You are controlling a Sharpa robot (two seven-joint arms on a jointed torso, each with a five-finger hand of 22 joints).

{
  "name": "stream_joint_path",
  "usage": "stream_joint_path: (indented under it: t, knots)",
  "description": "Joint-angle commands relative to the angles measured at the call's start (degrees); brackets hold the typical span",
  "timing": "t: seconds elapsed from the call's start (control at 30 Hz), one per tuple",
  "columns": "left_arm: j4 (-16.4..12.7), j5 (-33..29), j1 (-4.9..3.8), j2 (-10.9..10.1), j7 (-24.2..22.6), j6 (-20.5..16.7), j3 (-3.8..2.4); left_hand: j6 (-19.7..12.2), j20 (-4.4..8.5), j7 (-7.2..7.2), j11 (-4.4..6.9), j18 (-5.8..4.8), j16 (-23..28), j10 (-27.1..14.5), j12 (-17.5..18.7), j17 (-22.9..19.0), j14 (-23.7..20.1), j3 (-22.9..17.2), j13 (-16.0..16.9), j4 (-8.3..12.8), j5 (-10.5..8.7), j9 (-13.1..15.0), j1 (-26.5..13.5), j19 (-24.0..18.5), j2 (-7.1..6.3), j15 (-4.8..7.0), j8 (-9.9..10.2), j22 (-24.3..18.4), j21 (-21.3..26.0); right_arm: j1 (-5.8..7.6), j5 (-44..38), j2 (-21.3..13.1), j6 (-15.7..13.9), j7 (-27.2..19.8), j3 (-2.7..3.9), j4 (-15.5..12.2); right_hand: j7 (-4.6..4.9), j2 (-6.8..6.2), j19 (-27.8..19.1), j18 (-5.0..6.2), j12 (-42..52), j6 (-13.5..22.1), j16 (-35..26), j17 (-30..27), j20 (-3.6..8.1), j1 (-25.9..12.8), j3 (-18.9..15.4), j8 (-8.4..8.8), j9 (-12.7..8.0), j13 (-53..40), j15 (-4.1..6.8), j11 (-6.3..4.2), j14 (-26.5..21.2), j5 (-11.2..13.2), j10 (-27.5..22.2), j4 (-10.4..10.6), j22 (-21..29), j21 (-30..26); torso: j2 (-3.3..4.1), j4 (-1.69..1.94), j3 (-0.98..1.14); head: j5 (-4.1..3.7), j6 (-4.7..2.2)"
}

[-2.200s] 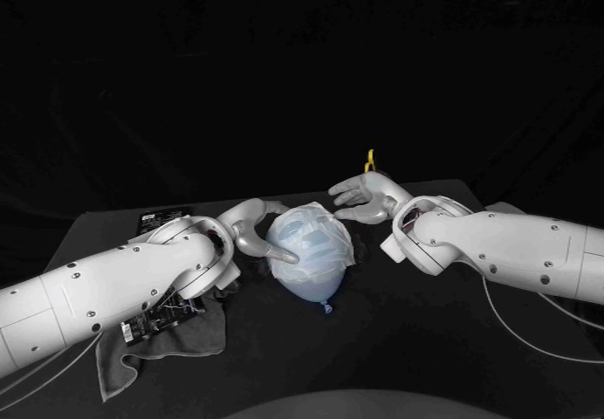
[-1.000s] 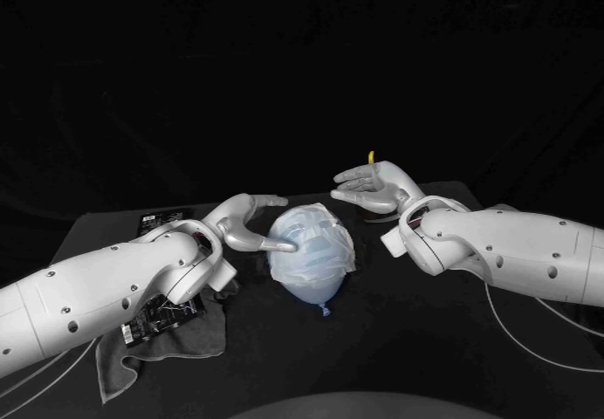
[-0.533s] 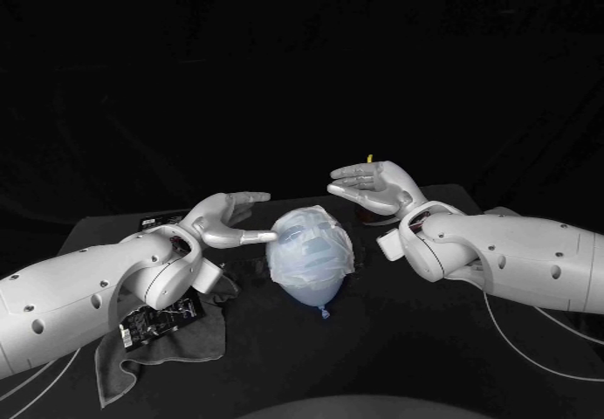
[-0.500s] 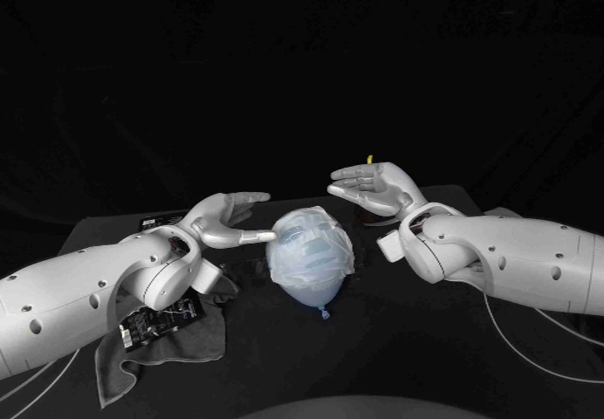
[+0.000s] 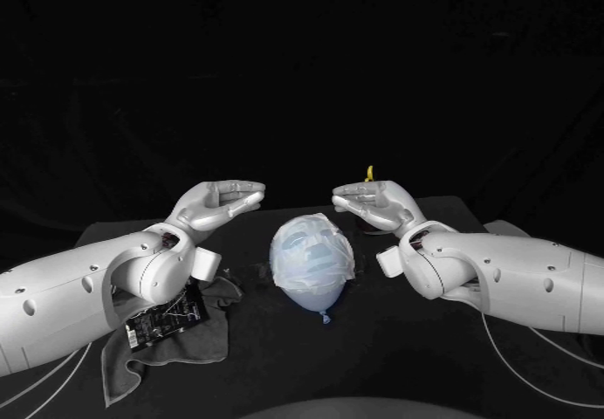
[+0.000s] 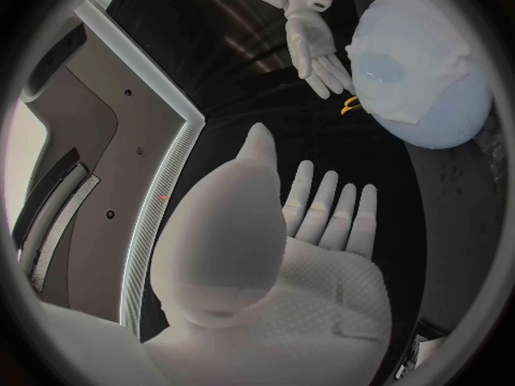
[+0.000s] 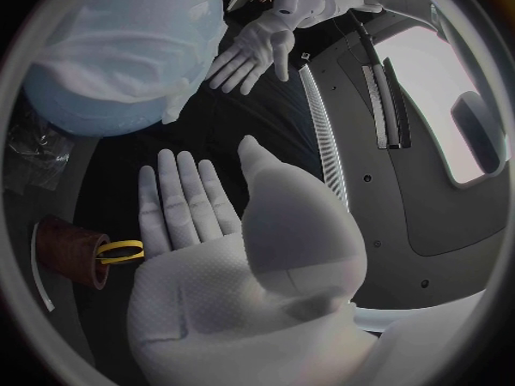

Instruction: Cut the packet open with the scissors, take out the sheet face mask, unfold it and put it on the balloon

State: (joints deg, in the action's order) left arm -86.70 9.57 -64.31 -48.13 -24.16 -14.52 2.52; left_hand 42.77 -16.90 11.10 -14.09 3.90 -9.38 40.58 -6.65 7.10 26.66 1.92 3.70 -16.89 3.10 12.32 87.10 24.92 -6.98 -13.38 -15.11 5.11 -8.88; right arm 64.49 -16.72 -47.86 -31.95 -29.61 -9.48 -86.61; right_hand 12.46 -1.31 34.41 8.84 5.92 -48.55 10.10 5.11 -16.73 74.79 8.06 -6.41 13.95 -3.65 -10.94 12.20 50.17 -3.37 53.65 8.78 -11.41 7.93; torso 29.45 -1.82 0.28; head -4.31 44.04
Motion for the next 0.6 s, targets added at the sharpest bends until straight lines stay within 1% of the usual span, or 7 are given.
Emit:
stream_joint_path:
  t: [0.03,0.13,0.17,0.23,0.5,0.53,0.6]
  knots:
    - [0.58,-6.47,0.28,0.33,-8.97,-3.25,-0.07,0.87,0.03,2.79,0.16,-0.29,-0.62,3.04,-0.32,0.39,2.26,-0.78,-0.06,0.13,-0.26,0.10,0.00,1.31,1.57,0.26,-0.44,-0.02,-0.32,-0.93,8.30,0.85,3.55,-2.63,0.21,1.42,2.50,0.71,-0.07,0.56,-0.76,-0.06,-0.82,-0.29,-0.02,0.04,-0.45,0.25,-0.14,0.06,-0.07,0.11,-0.27,-0.60,0.00,0.51,0.23,0.11,-1.43,-0.48,-0.40,1.16,-0.85]
    - [1.24,-7.12,0.65,0.71,-10.76,-4.71,-0.07,0.72,0.02,2.93,0.18,-0.33,-0.05,2.44,0.15,0.04,1.18,-0.85,-0.22,0.11,-0.26,0.01,-0.11,0.64,1.73,0.25,-0.26,-0.28,0.03,-1.65,10.99,1.51,4.32,-2.93,0.35,2.63,2.43,1.09,-2.00,0.16,-1.81,0.67,-2.05,-0.72,-0.01,-0.21,-1.09,0.84,-0.53,0.07,-0.47,0.31,-1.63,-1.16,-0.91,1.18,1.10,-0.50,-2.02,-0.45,-0.41,1.37,-1.09]
    - [1.50,-7.30,0.80,0.89,-11.30,-5.25,-0.07,-0.21,-0.01,3.02,0.27,-0.48,1.19,0.17,1.37,-0.63,-1.14,-0.83,-0.47,0.04,-0.26,-0.27,-0.65,-2.33,1.47,0.09,0.35,-1.08,1.37,-1.92,11.71,1.73,4.58,-3.00,0.39,3.07,2.41,1.27,-2.85,0.03,-2.04,0.83,-2.41,-0.83,-0.01,-0.32,-1.26,0.98,-0.65,0.07,-0.59,0.36,-2.01,-1.44,-1.12,1.41,1.44,-0.77,-2.15,-0.42,-0.43,1.44,-1.24]
    - [1.85,-7.61,0.98,1.13,-12.05,-6.11,-0.07,-1.60,-0.07,3.12,0.35,-0.54,1.93,-0.86,2.22,-1.00,-2.28,-0.91,-0.53,0.01,-0.26,-0.68,-1.11,-4.07,1.19,0.00,1.05,-1.60,2.21,-2.25,12.48,2.04,4.88,-3.08,0.45,3.65,2.35,1.50,-4.49,-0.22,-2.33,2.43,-3.28,-1.11,-0.02,-0.58,-1.62,1.39,-1.25,0.08,-0.82,0.48,-3.92,-1.69,-1.61,1.83,2.07,-1.30,-2.39,-0.40,-0.40,1.62,-1.62]
    - [2.88,-9.69,1.57,1.89,-13.85,-9.12,-0.06,-2.20,-0.09,2.91,0.43,-0.56,1.91,0.52,2.58,-0.89,-1.24,-1.60,-0.38,0.10,-0.27,-0.89,-1.09,-4.81,1.96,0.11,1.46,-1.96,2.68,-3.20,14.02,2.88,5.67,-3.47,0.70,4.83,2.27,1.97,-6.56,-0.45,-2.44,3.97,-4.38,-1.38,-0.02,-0.76,-2.04,1.86,-1.93,0.09,-1.06,0.62,-6.50,-1.95,-2.38,2.33,2.90,-1.90,-2.66,-0.39,-0.24,1.99,-2.46]
    - [2.76,-7.12,1.50,1.65,-10.41,-6.22,0.01,-42.77,16.90,-11.10,14.09,-3.90,9.38,-40.58,6.65,-7.10,-26.66,-1.92,-3.70,16.89,-3.10,-12.32,-26.80,-24.92,6.98,13.38,15.11,-5.11,8.88,-3.08,11.64,2.75,3.38,-1.86,0.61,4.82,-12.46,1.31,-34.41,-8.84,-5.92,48.55,-10.10,-5.11,16.73,-22.97,-8.06,6.41,-13.95,3.65,10.94,-12.20,-50.17,3.37,-53.65,-8.78,11.41,-7.93,-2.51,-0.39,-0.34,1.91,-2.18]
    - [2.70,-7.15,1.53,1.67,-10.36,-6.46,-0.02,-42.77,16.90,-11.10,14.09,-3.90,9.38,-40.58,6.65,-7.10,-26.66,-1.92,-3.70,16.89,-3.10,-12.32,-28.57,-24.92,6.98,13.38,15.11,-5.11,8.88,-3.10,11.72,2.76,3.15,-1.83,0.75,4.69,-12.46,1.31,-34.41,-8.84,-5.92,48.55,-10.10,-5.11,16.73,-24.32,-8.06,6.41,-13.95,3.65,10.94,-12.20,-50.17,3.37,-53.65,-8.78,11.41,-7.93,-2.44,-0.35,-0.33,1.94,-2.30]
